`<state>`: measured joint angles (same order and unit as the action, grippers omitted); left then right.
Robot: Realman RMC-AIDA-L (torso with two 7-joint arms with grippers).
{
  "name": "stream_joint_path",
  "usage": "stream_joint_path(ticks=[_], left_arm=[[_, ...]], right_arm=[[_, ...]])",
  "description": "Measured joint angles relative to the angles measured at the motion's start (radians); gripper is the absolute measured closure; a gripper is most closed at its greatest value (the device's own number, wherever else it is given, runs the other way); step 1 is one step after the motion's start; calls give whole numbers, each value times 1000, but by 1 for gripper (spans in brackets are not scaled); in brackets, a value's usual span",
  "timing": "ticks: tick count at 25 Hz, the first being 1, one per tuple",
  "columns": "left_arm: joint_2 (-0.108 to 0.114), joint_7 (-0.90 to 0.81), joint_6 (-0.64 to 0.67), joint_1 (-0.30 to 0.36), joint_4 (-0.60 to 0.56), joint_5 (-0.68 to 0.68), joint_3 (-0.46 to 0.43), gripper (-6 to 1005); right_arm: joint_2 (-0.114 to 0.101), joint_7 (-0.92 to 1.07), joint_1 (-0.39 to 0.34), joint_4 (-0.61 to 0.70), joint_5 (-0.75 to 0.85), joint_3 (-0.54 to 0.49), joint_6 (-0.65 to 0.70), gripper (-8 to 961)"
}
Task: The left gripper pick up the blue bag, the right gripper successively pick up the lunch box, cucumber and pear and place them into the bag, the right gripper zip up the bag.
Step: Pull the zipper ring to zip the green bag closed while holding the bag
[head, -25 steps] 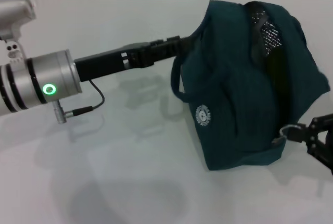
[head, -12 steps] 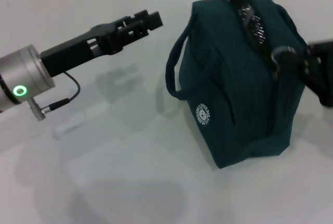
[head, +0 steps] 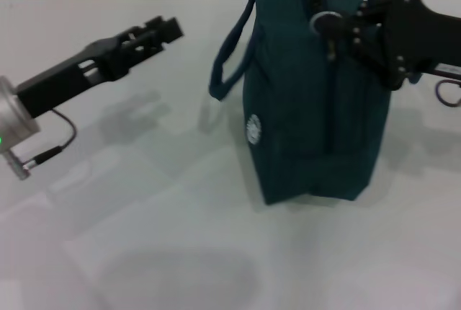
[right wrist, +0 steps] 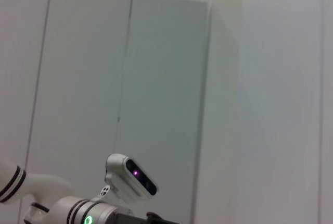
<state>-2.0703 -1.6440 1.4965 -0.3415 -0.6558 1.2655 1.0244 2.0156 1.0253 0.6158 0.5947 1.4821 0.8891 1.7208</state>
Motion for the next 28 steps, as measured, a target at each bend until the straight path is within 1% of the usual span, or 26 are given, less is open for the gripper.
stream_joint_path(ticks=[4, 8, 11, 13, 21, 28], left_arm=[[5, -4, 3, 26, 0, 0, -47, 407], [9, -3, 13, 47, 0, 0, -53, 408], [12, -10, 14, 54, 0, 12, -51, 408], [14, -18, 22, 52, 0, 37, -50, 409], [17, -65, 80, 23, 1, 120, -46, 411], [10, -113, 91, 3, 1, 174, -46, 416]], right_arm=[[7, 1, 65, -9, -10, 45, -28, 942], [11, 8, 115, -14, -34, 124, -74, 942], [11, 13, 112, -17, -71, 201, -133, 942], [11, 9, 101, -26, -90, 230, -150, 942], [12, 5, 77, -58, -100, 240, -155, 941], [12, 3, 76, -75, -122, 250, -149, 940]])
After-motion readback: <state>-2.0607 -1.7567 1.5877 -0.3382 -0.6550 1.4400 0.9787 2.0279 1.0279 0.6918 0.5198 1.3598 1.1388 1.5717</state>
